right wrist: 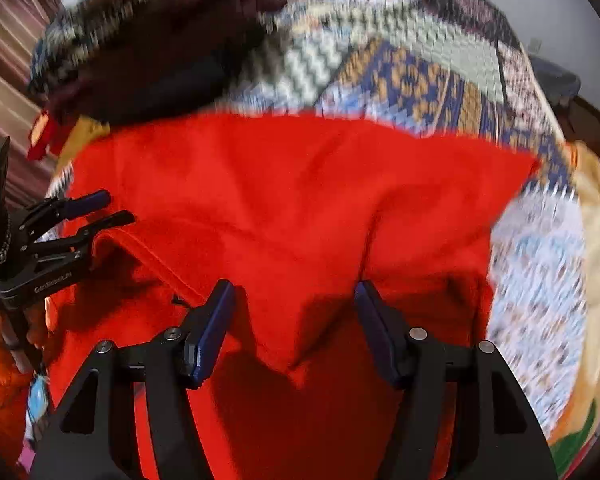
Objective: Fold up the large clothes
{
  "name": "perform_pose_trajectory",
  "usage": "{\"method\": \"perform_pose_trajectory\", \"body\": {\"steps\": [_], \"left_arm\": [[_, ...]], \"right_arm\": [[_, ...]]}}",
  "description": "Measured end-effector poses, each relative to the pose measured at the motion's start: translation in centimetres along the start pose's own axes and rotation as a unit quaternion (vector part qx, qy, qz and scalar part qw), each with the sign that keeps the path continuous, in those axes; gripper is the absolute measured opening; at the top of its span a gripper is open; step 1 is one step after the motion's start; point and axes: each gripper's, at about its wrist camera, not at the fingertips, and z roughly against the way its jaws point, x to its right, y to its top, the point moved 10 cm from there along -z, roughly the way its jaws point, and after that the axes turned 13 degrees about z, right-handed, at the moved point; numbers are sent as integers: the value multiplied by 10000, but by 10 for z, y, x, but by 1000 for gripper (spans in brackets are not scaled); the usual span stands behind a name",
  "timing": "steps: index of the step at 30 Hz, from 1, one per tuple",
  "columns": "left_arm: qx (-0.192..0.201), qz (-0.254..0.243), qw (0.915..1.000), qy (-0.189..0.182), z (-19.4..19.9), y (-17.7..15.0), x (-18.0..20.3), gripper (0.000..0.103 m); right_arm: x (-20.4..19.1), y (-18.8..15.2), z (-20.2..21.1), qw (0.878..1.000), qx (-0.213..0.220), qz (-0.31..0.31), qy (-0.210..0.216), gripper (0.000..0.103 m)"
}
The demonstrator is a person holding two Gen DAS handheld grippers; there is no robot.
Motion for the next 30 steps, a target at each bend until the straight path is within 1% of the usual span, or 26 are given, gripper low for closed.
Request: {"method": "perform_pose_trajectory", "body": {"steps": [1,2,5,7,10,13,16,20,22,25,27,30], "left_arm": [[-24,6,10000,28,-3,-9,-3,57],[-20,33,10000,42,-3,-14,-6,62],[27,247,9997,2,8,-28,-22,72],[2,393,9992,-46,14,-37,-28,73],[57,552,9984,67,29,-45,-44,73],[248,728,9965,336,51,-47,-66,73],[444,911,9940,399,73,-47,-83,73],[664,1081,9906,518,101,-52,-105,73],[724,1174,9891,509,113,-57,-115,73],[697,1311,9877,490,124,-70,-128,74],[613,1429,9868,445,125,-81,-136,74],[321,1733,9840,272,118,-105,-148,75]], "right_arm": [[1,-7,0,10000,-38,43,-23,59],[1,-10,3,10000,-23,77,-48,59],[8,-17,23,9997,145,-23,-186,59],[10,-18,38,9992,288,-96,-259,59],[14,-20,63,9976,559,-229,-353,59],[18,-24,85,9950,803,-377,-468,59],[23,-32,105,9917,1019,-514,-588,59],[28,-47,122,9894,1113,-615,-704,59],[30,-56,126,9888,1104,-664,-755,59],[28,-72,127,9890,1071,-701,-736,60],[26,-83,127,9895,1039,-699,-717,60],[22,-99,121,9905,964,-739,-649,60]]}}
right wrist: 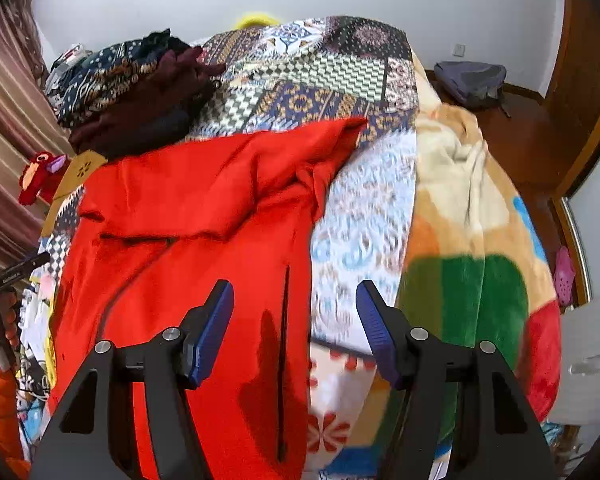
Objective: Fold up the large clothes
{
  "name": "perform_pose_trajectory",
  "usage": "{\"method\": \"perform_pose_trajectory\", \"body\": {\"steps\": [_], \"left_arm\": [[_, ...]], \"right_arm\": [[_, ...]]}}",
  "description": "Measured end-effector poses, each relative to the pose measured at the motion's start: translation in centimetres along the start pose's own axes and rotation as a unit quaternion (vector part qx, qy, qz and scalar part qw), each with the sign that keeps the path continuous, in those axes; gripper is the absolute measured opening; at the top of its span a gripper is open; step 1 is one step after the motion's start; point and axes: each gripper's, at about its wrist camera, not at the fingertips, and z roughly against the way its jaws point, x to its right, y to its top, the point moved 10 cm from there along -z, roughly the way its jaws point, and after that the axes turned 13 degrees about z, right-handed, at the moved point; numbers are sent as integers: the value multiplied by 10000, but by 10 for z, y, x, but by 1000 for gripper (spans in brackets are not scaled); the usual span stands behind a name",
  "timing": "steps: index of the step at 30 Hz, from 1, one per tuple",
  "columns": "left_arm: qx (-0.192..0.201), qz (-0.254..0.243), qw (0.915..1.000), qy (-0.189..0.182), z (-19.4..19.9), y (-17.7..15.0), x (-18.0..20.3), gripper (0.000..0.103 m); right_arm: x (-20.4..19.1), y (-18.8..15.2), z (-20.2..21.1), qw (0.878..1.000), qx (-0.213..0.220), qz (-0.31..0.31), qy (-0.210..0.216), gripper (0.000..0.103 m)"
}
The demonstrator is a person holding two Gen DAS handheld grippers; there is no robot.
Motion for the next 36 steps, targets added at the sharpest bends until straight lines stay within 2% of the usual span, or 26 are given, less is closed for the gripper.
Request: {"method": "perform_pose_trajectory", "body": {"steps": [6,9,11,13,15,17,18,19,20,21,22,23,26,31,34,36], "left_arm": [[-751,651,9944,-368,-20,-52,-27,75],[-1082,864,9874,-761,-27,-73,-22,74],[-1162,897,9844,-966,-27,-81,-15,74],[-1072,824,9864,-939,-25,-85,-12,73],[-954,712,9891,-871,-21,-89,-9,62],[-808,574,9921,-772,-16,-91,-6,47],[-749,521,9931,-731,-14,-90,-6,42],[-665,473,9944,-677,-13,-88,-6,28],[-603,453,9949,-663,-11,-85,-7,21],[-548,458,9950,-693,-9,-81,-7,17],[-499,447,9953,-705,-7,-78,-6,7],[-464,426,9956,-689,-6,-75,-7,4],[-291,355,9964,-717,2,-61,-1,2],[305,192,9956,-862,34,-22,13,2],[630,106,9935,-942,45,10,22,2],[717,58,9945,-761,39,28,24,2]], "right_arm": [[-8,-25,-18,9989,-133,-310,327,60],[-15,-29,-22,9986,-107,-342,393,60],[-18,-28,-21,9985,-32,-345,419,60],[-22,-28,-22,9980,13,-363,527,60],[-24,-27,-23,9981,66,-346,507,52],[-25,-27,-25,9987,53,-274,416,32],[-28,-26,-26,9989,83,-221,415,26],[-32,-24,-28,9988,103,-158,463,18],[-37,-22,-29,9986,119,-91,507,13],[-41,-20,-30,9985,131,-38,528,12],[-45,-16,-30,9984,176,14,545,11],[-48,-11,-29,9982,240,53,544,11],[-52,5,-20,9970,535,98,548,10],[-40,46,2,9931,1048,-3,531,10],[-26,66,3,9922,1193,-90,359,10],[-10,72,-5,9925,1208,-189,73,10]]}}
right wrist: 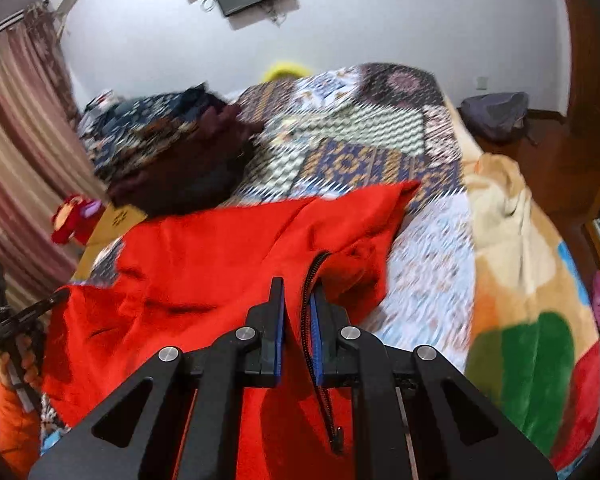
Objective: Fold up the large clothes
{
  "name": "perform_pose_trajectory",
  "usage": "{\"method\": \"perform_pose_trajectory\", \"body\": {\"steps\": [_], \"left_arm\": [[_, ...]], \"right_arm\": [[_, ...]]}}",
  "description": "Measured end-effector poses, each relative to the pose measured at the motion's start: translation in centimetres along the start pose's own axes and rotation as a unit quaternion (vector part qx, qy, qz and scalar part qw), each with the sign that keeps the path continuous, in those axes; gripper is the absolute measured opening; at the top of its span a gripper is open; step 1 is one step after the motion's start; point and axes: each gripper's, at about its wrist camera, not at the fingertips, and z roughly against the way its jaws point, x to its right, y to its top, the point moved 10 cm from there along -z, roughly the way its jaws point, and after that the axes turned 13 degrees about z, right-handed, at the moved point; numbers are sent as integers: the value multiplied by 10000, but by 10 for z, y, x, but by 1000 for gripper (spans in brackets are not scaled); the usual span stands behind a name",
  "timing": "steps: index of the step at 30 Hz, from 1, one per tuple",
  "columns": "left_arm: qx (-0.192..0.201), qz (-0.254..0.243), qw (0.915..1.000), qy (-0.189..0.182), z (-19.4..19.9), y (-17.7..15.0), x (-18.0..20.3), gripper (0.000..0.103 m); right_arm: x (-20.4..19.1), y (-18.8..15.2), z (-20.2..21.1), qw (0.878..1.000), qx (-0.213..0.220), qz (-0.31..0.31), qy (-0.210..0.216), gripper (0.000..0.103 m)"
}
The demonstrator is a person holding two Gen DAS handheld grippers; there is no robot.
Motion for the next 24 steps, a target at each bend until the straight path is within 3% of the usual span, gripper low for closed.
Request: {"method": "perform_pose_trajectory", "body": {"steps": [6,9,11,18,21,23,24], "left_arm": [[-119,345,9959,827,-63,14,-38,2],[-436,526,9926,1004,-92,0,-59,3],[-541,504,9869,1436,-103,-10,-74,3],[-749,588,9895,1087,-84,-21,-82,5],[-853,736,9901,832,-70,-26,-85,16],[-898,851,9900,672,-61,-33,-85,32],[-920,897,9899,603,-57,-37,-85,35]], "right_arm": [[39,-21,-42,9976,-441,-357,-408,10],[44,-33,-49,9965,-621,-307,-465,12],[44,-36,-47,9961,-673,-182,-546,16],[44,-41,-16,9952,-849,-255,-414,31],[40,-46,-7,9957,-825,-310,-281,39],[38,-55,2,9955,-855,-345,-218,43],[36,-59,4,9954,-877,-345,-196,43]]}}
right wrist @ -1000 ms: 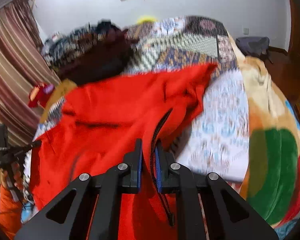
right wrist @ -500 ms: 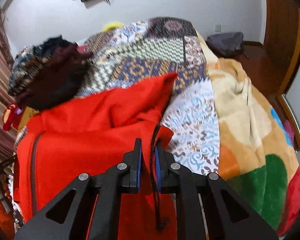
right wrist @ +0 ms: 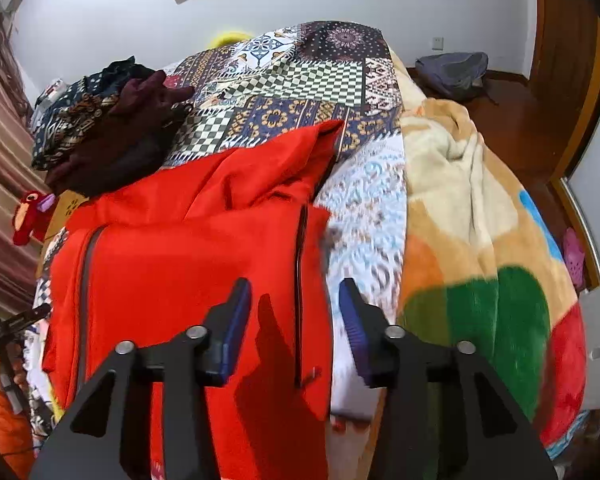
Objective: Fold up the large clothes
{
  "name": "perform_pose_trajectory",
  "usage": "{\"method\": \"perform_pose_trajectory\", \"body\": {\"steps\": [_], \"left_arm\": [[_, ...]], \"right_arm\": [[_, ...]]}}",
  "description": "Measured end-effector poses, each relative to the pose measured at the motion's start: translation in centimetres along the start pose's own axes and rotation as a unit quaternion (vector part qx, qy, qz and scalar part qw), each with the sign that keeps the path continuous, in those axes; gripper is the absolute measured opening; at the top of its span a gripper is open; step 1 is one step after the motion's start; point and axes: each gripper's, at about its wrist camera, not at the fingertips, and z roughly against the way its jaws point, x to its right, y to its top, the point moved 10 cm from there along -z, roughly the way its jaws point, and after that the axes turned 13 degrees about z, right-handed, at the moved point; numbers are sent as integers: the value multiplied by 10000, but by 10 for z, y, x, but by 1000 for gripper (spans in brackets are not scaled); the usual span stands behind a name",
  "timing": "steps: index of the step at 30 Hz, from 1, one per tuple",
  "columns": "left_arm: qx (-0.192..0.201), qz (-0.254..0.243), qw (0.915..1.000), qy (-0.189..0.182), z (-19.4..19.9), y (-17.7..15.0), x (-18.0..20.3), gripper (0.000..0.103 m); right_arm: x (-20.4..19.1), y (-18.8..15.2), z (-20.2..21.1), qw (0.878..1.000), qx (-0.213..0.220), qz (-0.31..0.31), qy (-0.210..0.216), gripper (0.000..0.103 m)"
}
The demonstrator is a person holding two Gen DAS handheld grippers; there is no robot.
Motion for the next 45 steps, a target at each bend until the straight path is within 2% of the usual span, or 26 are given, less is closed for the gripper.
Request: {"method": "perform_pose_trajectory", "body": {"steps": [6,8,10,14,17,19,20,21,22,23,28,33,38,41,43,45], "left_arm": [[-446,59,9984,-332,1,-42,3,37],[-590,55,9975,-386,-1,-57,6,37],[-672,70,9968,-428,-3,-69,8,38],[-573,107,9973,-440,2,-79,12,40],[-526,9,9979,-379,6,-81,12,40],[-450,-173,9984,-310,12,-83,16,33],[-405,-258,9985,-269,14,-84,18,25],[-328,-389,9984,-236,20,-84,23,20],[-255,-496,9981,-253,25,-84,28,14],[-211,-550,9978,-297,28,-82,32,7],[159,-791,9944,-686,57,-70,63,5],[534,-765,9891,-1137,84,-26,92,4],[911,-546,9815,-1592,103,49,120,4],[1188,-338,9813,-1474,97,100,129,4],[1355,-80,9831,-1225,84,136,128,4],[1404,134,9844,-1054,72,157,128,4]], "right_arm": [[-5,-23,7,9999,-132,97,35,45],[-9,-29,9,9998,-152,144,48,51],[-13,-33,9,9997,-163,151,58,52],[-26,-47,4,9991,-280,226,227,52],[-31,-51,-1,9991,-213,332,121,53],[-31,-51,-1,9990,-193,396,61,52],[-31,-50,-2,9990,-177,407,53,44],[-32,-49,-2,9989,-165,431,58,34],[-35,-47,-2,9988,-147,443,176,15],[-39,-45,-1,9984,-128,409,371,11],[-49,-20,10,9973,233,430,546,9],[-49,36,26,9942,751,529,552,8],[-45,100,19,9915,1082,662,289,8],[-35,148,5,9895,1306,615,-14,8],[-30,167,-4,9899,1346,444,-25,8],[-24,180,-12,9909,1334,189,-1,9]]}}
